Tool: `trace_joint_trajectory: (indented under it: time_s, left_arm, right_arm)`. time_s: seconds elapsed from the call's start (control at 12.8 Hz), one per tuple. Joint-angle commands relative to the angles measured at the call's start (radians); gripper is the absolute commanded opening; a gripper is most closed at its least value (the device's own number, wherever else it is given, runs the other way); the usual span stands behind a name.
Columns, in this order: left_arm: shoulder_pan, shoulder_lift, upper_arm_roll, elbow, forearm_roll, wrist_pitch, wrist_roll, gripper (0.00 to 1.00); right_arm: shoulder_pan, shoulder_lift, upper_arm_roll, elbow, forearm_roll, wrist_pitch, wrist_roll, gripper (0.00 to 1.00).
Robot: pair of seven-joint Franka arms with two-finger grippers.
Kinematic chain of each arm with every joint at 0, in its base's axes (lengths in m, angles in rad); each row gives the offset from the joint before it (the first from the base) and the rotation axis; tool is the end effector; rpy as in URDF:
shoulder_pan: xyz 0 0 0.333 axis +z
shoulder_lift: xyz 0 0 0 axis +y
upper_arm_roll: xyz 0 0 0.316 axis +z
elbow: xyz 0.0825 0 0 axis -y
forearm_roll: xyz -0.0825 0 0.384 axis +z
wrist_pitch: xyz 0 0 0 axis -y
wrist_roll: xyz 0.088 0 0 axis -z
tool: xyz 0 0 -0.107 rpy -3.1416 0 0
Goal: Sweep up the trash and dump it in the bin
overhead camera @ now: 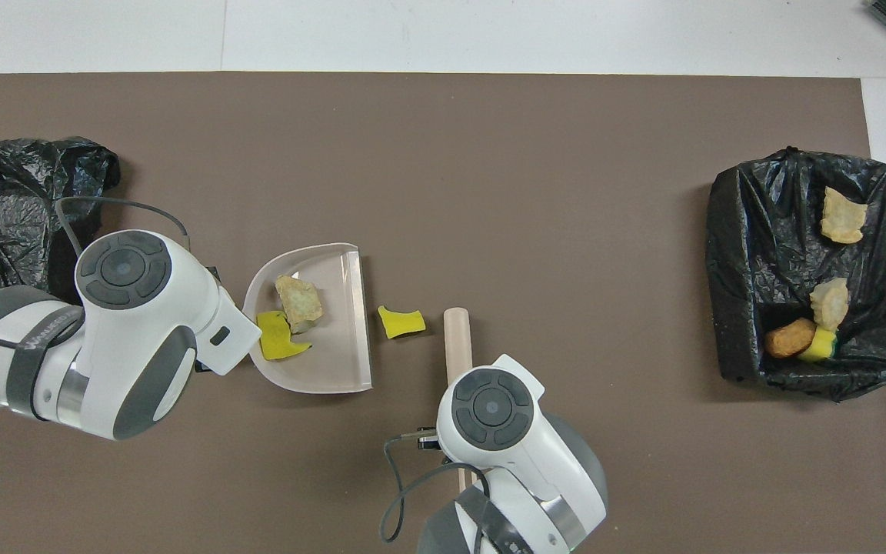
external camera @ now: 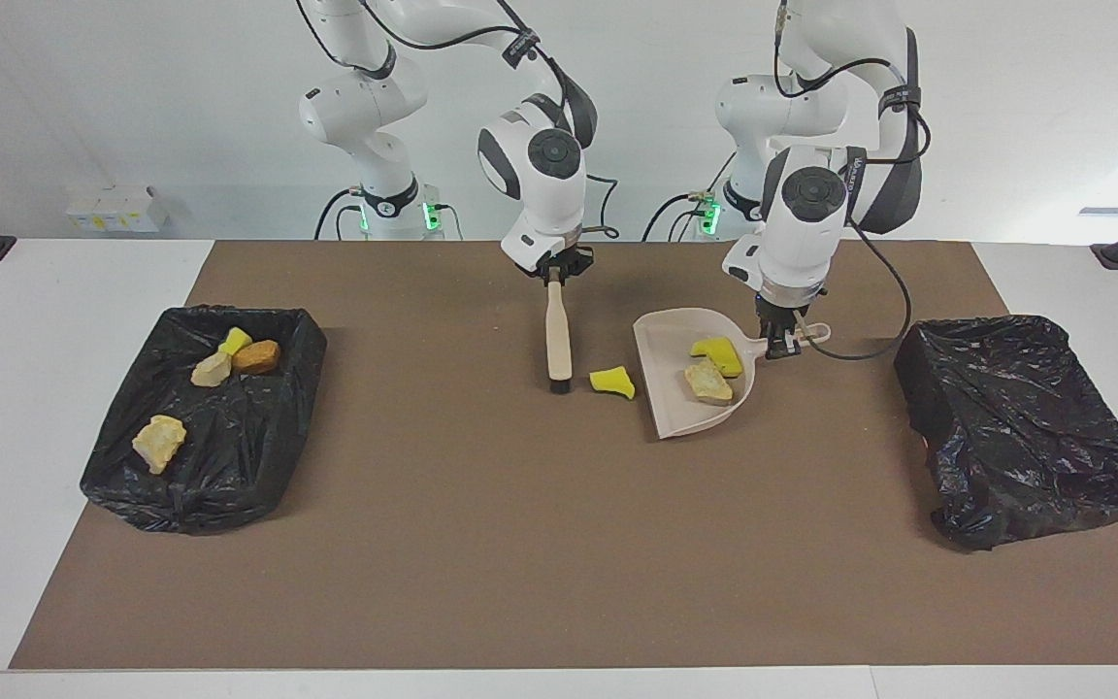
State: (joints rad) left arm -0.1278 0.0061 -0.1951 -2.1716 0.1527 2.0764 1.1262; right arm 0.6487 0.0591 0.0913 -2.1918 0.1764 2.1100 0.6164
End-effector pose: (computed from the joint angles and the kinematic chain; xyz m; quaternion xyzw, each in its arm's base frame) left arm 0.4994 -0.1589 0.3824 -0.7190 0.6902 0.0715 0.0394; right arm 0.3816 0.3593 0.3487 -0.9947 -0.0111 0.1016 0.0143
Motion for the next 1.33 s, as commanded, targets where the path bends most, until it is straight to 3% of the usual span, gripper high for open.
trace_joint_trajectory:
  time_s: [0.0,0.16,0.63,1.02,1.25]
  left_arm:
    - [0.007,-0.005,-0.001,-0.048,0.001,0.08,-0.008,0.0]
    - [0.005,0.021,-0.001,-0.05,0.02,0.108,-0.01,0.0]
    - [0.007,0.006,-0.001,-0.091,0.045,0.122,-0.01,0.0]
    - [0.008,0.008,0.022,-0.088,0.045,0.117,0.013,0.0]
    - [0.008,0.031,0.051,-0.041,0.042,0.108,0.065,0.0]
  right_arm:
    - [0.026,0.037,0.008,0.009,0.009,0.083,0.026,0.0]
    - [0.064,0.08,0.008,0.065,0.015,0.085,0.045,0.0]
    - [0.115,0.14,0.051,0.232,0.257,0.085,0.112,0.0]
    - [0.109,0.131,0.059,0.33,0.275,0.07,0.324,0.0]
    - [0.095,0.09,0.053,0.317,0.23,-0.068,0.31,0.0]
